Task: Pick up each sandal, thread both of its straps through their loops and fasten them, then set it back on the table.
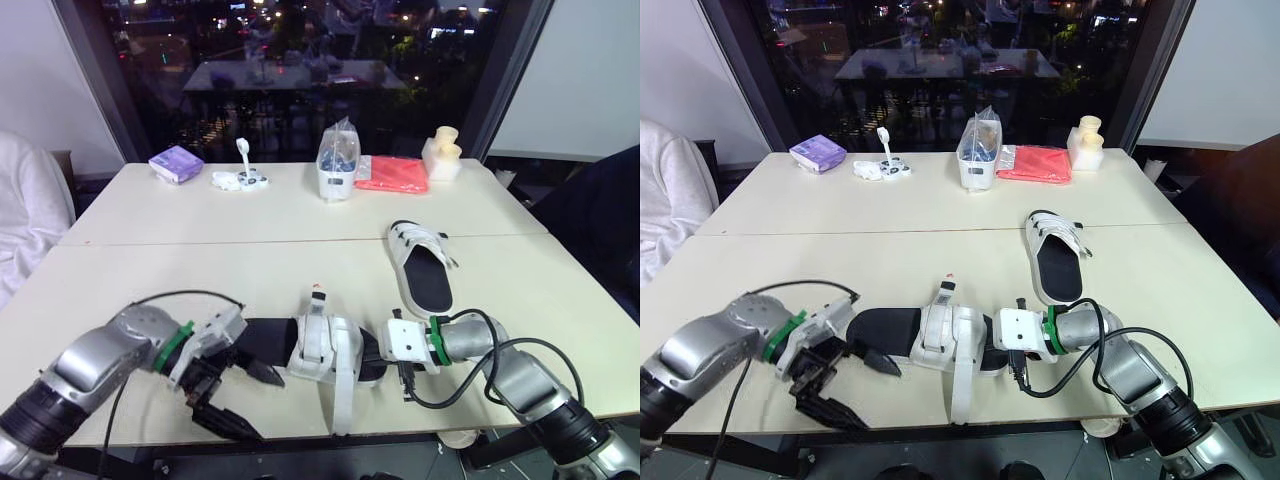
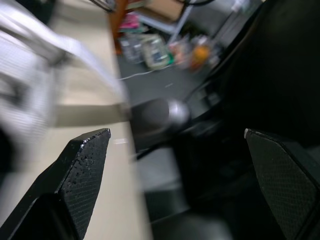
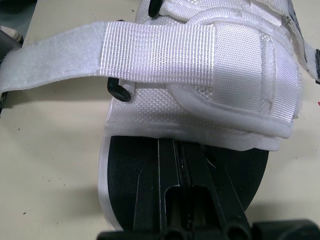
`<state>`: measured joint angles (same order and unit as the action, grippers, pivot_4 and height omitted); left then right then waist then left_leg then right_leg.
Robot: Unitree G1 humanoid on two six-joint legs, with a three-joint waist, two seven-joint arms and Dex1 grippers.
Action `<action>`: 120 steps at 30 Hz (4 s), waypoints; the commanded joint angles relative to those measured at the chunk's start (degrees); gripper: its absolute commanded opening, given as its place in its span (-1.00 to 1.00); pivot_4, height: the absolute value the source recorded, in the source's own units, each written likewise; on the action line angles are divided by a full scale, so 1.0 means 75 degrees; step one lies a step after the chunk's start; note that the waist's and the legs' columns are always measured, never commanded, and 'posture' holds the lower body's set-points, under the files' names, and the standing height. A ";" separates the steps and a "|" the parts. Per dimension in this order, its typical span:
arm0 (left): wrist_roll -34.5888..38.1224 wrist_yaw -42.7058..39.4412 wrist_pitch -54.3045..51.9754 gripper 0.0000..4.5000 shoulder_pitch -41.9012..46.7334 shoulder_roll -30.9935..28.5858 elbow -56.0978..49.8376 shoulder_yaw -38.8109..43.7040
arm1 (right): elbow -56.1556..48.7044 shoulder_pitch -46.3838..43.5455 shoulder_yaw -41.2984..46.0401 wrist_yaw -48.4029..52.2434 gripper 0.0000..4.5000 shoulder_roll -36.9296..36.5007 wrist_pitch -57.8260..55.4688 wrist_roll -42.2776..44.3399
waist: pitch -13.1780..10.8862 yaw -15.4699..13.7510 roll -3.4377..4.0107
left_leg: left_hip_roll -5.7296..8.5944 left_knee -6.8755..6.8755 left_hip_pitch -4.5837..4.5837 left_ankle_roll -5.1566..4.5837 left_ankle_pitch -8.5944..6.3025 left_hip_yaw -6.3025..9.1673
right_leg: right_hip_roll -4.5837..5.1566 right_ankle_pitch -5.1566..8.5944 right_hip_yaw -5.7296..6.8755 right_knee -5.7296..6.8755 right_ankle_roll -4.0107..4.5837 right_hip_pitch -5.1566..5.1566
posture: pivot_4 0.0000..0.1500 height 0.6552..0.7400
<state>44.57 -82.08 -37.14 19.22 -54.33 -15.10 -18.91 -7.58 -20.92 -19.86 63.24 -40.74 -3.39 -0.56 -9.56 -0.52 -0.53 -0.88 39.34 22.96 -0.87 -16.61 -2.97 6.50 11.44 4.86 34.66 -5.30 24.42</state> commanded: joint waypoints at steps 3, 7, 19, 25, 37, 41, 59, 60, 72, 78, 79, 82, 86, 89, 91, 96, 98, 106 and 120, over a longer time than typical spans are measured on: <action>-0.0188 0.1106 -0.0735 0.99 -0.0217 0.0661 -0.0663 0.0018 | -0.0082 0.0206 -0.0164 0.0056 -1.00 -0.0046 -0.0356 -0.0180 | 0.0002 -0.0011 -0.0004 | 0.0001 0.0000 -0.0001 0.0003 0.0002 0.0001 | -0.0001 -0.0003 0.0000 0.0001 0.0006 -0.0001 | 1.00 1.00; -0.0595 0.2201 -0.0960 0.99 -0.0644 0.1290 -0.0829 -0.0102 | -0.0460 0.0378 -0.0121 0.0048 -1.00 -0.0083 -0.0629 -0.0125 | 0.0004 -0.0019 0.0000 | 0.0003 -0.0007 -0.0009 0.0003 0.0001 -0.0002 | 0.0000 -0.0005 -0.0004 -0.0001 0.0012 -0.0004 | 1.00 1.00; -0.0191 0.4173 -0.1828 0.99 -0.1551 0.3121 -0.1261 0.0206 | -0.1442 0.0734 -0.0087 0.0098 -1.00 -0.0225 -0.1325 -0.0052 | 0.0006 -0.0033 0.0002 | 0.0006 -0.0016 -0.0002 0.0004 0.0001 0.0002 | 0.0008 -0.0001 -0.0003 -0.0012 0.0018 -0.0001 | 1.00 1.00; -0.0067 0.4753 -0.2074 0.99 -0.1547 0.3753 -0.1242 0.0326 | -0.1657 0.0879 -0.0074 0.0148 -1.00 -0.0392 -0.1422 -0.0036 | 0.0006 -0.0032 0.0001 | 0.0008 -0.0016 -0.0001 0.0004 0.0001 0.0003 | 0.0008 0.0000 -0.0002 -0.0015 0.0019 -0.0002 | 1.00 1.00; 0.0007 0.4084 -0.2224 -0.91 -0.1418 0.3035 -0.1390 0.0317 | -0.1411 0.0689 -0.0080 -0.0147 -1.00 -0.0162 -0.1415 -0.0129 | 0.0005 -0.0029 0.0000 | 0.0008 -0.0016 0.0001 0.0004 0.0000 0.0003 | 0.0009 0.0008 -0.0002 -0.0022 0.0033 0.0000 | 1.00 1.00; 0.0022 0.3868 -0.2215 -0.98 -0.1292 0.2821 -0.1368 0.0344 | -0.1092 0.0516 -0.0036 -0.0424 -1.00 0.0106 -0.1334 -0.0237 | 0.0005 -0.0005 0.0000 | 0.0004 -0.0017 0.0000 0.0004 0.0000 0.0003 | 0.0005 0.0007 -0.0002 -0.0020 0.0034 0.0003 | 1.00 1.00; -0.0498 0.3403 -0.1068 -0.98 0.0546 0.3013 -0.0254 0.0842 | 0.0183 -0.0168 -0.0107 -0.0869 -1.00 0.0505 -0.0568 -0.0647 | 0.0003 -0.0022 0.0000 | 0.0009 -0.0016 0.0002 0.0006 0.0002 0.0001 | 0.0003 0.0000 -0.0002 -0.0022 0.0043 0.0003 | 1.00 1.00; -0.0517 0.3379 -0.1025 -0.98 0.0588 0.3037 -0.0208 0.0850 | 0.0195 -0.0167 -0.0111 -0.0862 -1.00 0.0506 -0.0546 -0.0648 | 0.0003 -0.0016 0.0000 | 0.0009 -0.0016 0.0002 0.0006 0.0002 0.0001 | 0.0003 -0.0001 -0.0002 -0.0022 0.0043 0.0003 | 1.00 1.00; -0.0403 0.3654 -0.1688 -0.98 0.1808 0.4322 0.1682 0.1186 | 0.0233 -0.0169 -0.0203 -0.0785 -1.00 0.0472 -0.0451 -0.0661 | 0.0001 -0.0003 -0.0005 | 0.0022 -0.0017 0.0002 0.0007 0.0005 0.0001 | -0.0004 -0.0005 -0.0002 -0.0025 0.0038 -0.0003 | 1.00 1.00; 0.0467 0.3845 -0.3157 -0.98 0.2060 0.4639 0.2247 0.1814 | 0.0149 -0.0073 -0.0197 -0.0810 -1.00 0.0424 -0.0451 -0.0694 | 0.0001 -0.0012 -0.0006 | 0.0018 -0.0016 0.0002 0.0008 0.0006 0.0004 | -0.0004 -0.0005 -0.0002 -0.0023 0.0037 -0.0003 | 1.00 1.00; 0.0599 0.3866 -0.3364 -0.98 0.2100 0.4681 0.2313 0.1914 | 0.0141 -0.0065 -0.0203 -0.0814 -1.00 0.0420 -0.0447 -0.0704 | 0.0001 -0.0011 -0.0006 | 0.0018 -0.0016 0.0001 0.0007 0.0006 0.0005 | -0.0004 -0.0005 -0.0002 -0.0023 0.0037 -0.0003 | 1.00 1.00; 0.0827 0.3899 -0.3789 -0.98 0.2164 0.4757 0.2435 0.2084 | 0.0146 -0.0076 -0.0219 -0.0829 -1.00 0.0427 -0.0438 -0.0725 | 0.0000 -0.0005 -0.0007 | 0.0019 -0.0016 0.0002 0.0008 0.0006 0.0005 | -0.0004 -0.0005 -0.0002 -0.0023 0.0036 -0.0003 | 1.00 1.00; 0.0713 0.3743 -0.3890 -0.98 0.1981 0.4700 0.2339 0.1839 | 0.0161 -0.0095 -0.0235 -0.0856 -1.00 0.0432 -0.0402 -0.0764 | 0.0000 -0.0007 -0.0007 | 0.0020 -0.0016 0.0002 0.0008 0.0006 0.0006 | -0.0004 -0.0005 -0.0002 -0.0022 0.0037 -0.0003 | 1.00 1.00; 0.0426 0.3619 -0.3595 -0.98 0.1829 0.4626 0.2167 0.1542 | 0.0154 -0.0107 -0.0242 -0.0861 -1.00 0.0438 -0.0408 -0.0784 | 0.0000 -0.0008 -0.0007 | 0.0019 -0.0016 0.0001 0.0008 0.0006 0.0005 | -0.0004 -0.0005 -0.0002 -0.0023 0.0039 -0.0003 | 1.00 1.00; 0.0358 0.3606 -0.3505 -0.98 0.1792 0.4636 0.2159 0.1508 | 0.0140 -0.0096 -0.0231 -0.0857 -1.00 0.0430 -0.0409 -0.0789 | 0.0001 -0.0012 -0.0007 | 0.0018 -0.0016 0.0001 0.0009 0.0006 0.0006 | -0.0004 -0.0005 -0.0002 -0.0023 0.0040 -0.0003 | 1.00 1.00; 0.0100 0.3522 -0.3167 -0.98 0.1590 0.4679 0.2136 0.1340 | 0.0111 -0.0062 -0.0222 -0.0855 -1.00 0.0422 -0.0409 -0.0802 | 0.0001 -0.0012 -0.0006 | 0.0012 -0.0016 0.0001 0.0009 0.0006 0.0007 | -0.0002 -0.0005 -0.0002 -0.0024 0.0042 -0.0004 | 1.00 1.00; 0.0037 0.3609 -0.3006 -0.98 0.1578 0.4843 0.2301 0.1404 | 0.0115 -0.0065 -0.0225 -0.0855 -1.00 0.0426 -0.0402 -0.0805 | 0.0001 -0.0017 -0.0006 | 0.0012 -0.0016 0.0001 0.0009 0.0006 0.0007 | -0.0002 -0.0005 -0.0002 -0.0024 0.0043 -0.0004 | 1.00 1.00; -0.0117 0.3574 -0.2786 -0.98 0.1632 0.5113 0.2611 0.1450 | 0.0116 -0.0082 -0.0237 -0.0844 -1.00 0.0446 -0.0395 -0.0846 | 0.0002 -0.0021 -0.0007 | 0.0012 -0.0016 -0.0008 0.0009 0.0006 0.0007 | 0.0000 -0.0005 -0.0002 -0.0025 0.0043 -0.0013 | 1.00 1.00; 0.0170 0.3850 -0.3347 -0.98 0.1374 0.5464 0.2447 0.1691 | 0.0093 -0.0035 -0.0249 -0.0858 -1.00 0.0439 -0.0387 -0.0914 | 0.0003 -0.0025 -0.0007 | 0.0011 -0.0016 -0.0009 0.0009 0.0006 0.0010 | 0.0001 -0.0005 -0.0002 -0.0026 0.0043 -0.0017 | 1.00 1.00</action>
<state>44.52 -53.54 -61.03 29.90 -14.75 4.28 -5.38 -7.62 -21.93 -20.83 56.84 -37.19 -5.81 -5.96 -9.54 -0.70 -0.58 -0.79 39.22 22.89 -0.80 -16.57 -2.89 6.51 11.41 4.84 34.46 -4.98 24.29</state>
